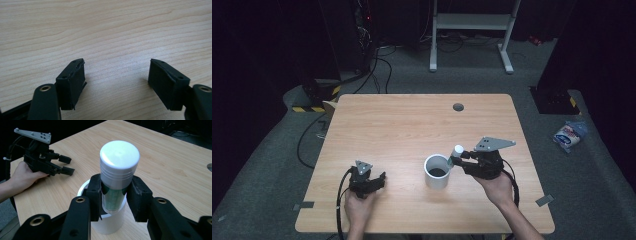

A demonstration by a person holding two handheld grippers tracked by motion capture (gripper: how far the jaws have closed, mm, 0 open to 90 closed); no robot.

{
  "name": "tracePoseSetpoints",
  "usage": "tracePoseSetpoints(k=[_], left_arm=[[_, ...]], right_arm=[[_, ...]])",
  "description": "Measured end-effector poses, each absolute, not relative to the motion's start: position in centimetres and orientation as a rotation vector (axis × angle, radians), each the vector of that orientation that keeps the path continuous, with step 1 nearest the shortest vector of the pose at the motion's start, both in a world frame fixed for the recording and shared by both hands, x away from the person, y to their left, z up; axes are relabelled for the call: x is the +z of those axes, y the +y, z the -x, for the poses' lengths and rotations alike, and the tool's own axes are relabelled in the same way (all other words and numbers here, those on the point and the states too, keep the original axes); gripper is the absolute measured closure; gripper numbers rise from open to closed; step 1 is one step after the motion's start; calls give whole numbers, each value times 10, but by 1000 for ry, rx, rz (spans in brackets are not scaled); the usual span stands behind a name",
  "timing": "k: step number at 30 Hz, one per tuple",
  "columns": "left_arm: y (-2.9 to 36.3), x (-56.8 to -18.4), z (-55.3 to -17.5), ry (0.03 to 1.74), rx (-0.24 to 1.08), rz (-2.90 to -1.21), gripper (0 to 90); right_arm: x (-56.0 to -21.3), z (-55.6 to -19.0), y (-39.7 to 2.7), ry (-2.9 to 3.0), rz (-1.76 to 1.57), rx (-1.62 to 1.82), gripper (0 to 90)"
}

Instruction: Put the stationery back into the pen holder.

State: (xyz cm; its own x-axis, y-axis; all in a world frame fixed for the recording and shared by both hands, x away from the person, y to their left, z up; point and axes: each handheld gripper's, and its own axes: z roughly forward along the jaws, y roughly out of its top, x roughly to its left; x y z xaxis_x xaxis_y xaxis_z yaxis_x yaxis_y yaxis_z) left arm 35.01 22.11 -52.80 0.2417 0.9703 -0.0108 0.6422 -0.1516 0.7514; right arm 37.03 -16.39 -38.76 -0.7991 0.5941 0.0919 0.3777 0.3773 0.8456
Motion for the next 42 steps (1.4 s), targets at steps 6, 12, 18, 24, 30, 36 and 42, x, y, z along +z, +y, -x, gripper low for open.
tracePoseSetpoints(k=[6,12,18,24,30,36,42], left_arm=[[221,-528,-350,1473,654,-1876,296],[221,-528,-350,1472,655,-1876,296],[221,-528,-350,1472,653,-1877,296],[221,-528,-350,1472,654,-1875,296],[221,-528,-350,1472,654,-1875,296],[222,-528,-350,1472,652,-1876,296],[222,-528,-350,1473,652,-1876,296]], right_arm=[[-391,-372,-155,2429,-852,1385,652],[-397,-376,-146,2447,-854,1375,651],[-403,-379,-141,2459,-853,1353,651],[-408,-381,-137,2464,-855,1337,650],[-417,-385,-130,2483,-854,1306,650],[-422,-386,-127,2489,-861,1293,649],[-427,-388,-125,2496,-869,1278,649]])
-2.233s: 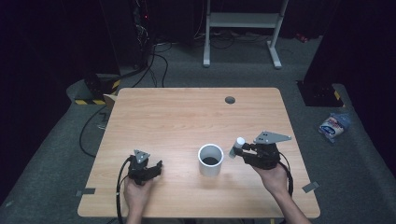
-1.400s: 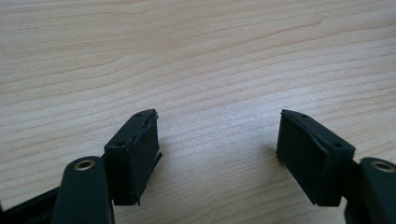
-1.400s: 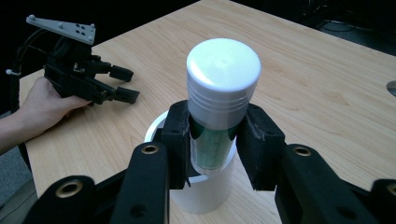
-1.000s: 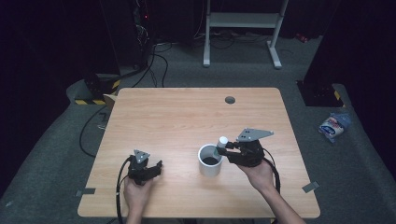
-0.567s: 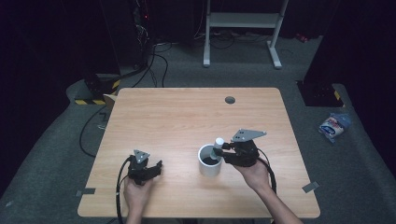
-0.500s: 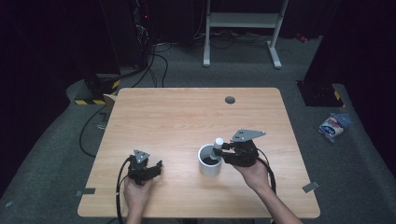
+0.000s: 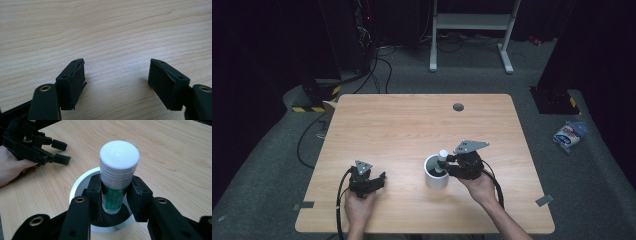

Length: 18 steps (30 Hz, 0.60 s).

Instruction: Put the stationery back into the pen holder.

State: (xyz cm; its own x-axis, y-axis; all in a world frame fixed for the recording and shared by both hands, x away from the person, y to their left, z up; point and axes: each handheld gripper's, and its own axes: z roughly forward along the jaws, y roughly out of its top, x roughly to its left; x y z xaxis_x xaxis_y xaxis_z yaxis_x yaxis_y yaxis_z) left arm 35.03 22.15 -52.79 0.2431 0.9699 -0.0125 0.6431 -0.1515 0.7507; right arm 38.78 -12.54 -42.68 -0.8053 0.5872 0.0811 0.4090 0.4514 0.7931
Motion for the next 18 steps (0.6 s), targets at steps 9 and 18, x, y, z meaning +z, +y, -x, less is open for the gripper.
tracePoseSetpoints(k=[9,18], left_arm=[[222,-528,-350,1472,651,-1876,296],[221,-528,-350,1472,652,-1877,296]], right_arm=[[-435,-391,-123,2506,-887,1244,648],[-440,-392,-122,2511,-886,1230,644]])
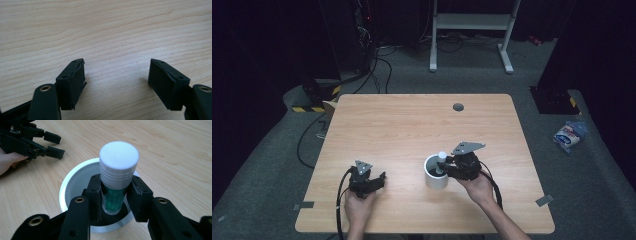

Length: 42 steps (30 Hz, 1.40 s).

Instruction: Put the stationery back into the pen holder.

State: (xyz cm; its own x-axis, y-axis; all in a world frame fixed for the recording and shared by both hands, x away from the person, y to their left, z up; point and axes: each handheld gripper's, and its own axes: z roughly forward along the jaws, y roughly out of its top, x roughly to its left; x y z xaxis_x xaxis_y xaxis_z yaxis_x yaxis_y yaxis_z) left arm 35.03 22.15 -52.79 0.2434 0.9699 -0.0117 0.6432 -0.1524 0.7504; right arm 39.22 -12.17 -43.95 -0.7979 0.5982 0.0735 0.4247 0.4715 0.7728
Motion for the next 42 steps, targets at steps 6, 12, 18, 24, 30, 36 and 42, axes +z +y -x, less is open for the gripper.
tracePoseSetpoints(k=[6,12,18,24,30,36,42], left_arm=[[222,-528,-350,1473,651,-1877,296],[221,-528,-350,1473,652,-1878,296],[222,-528,-350,1473,651,-1877,296],[221,-528,-350,1473,651,-1877,296],[221,-528,-350,1473,653,-1878,296],[221,-528,-350,1473,657,-1879,296],[221,-528,-350,1473,656,-1880,296]], right_arm=[[-442,-391,-117,2518,-868,1199,642],[-444,-391,-114,2531,-866,1189,637],[-445,-389,-113,2530,-860,1189,630],[-445,-389,-114,2523,-851,1207,628],[-442,-387,-115,2516,-849,1228,577],[-438,-385,-119,2503,-846,1264,527],[-434,-383,-123,2478,-851,1296,504]])
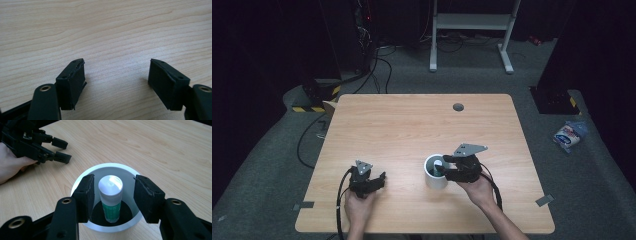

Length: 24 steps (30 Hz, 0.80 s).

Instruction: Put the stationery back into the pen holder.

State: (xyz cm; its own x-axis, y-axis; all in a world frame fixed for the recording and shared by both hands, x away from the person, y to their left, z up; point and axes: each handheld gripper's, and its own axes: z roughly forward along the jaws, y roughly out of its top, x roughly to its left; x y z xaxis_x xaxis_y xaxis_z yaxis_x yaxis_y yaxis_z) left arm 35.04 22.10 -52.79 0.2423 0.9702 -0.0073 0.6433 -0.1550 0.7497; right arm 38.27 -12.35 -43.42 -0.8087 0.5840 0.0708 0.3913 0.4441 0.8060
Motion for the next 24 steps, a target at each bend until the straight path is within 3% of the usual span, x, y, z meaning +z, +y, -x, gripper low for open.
tracePoseSetpoints(k=[24], left_arm=[[220,-528,-350,1473,660,-1880,296]], right_arm=[[-423,-377,-157,2398,-901,1338,500]])
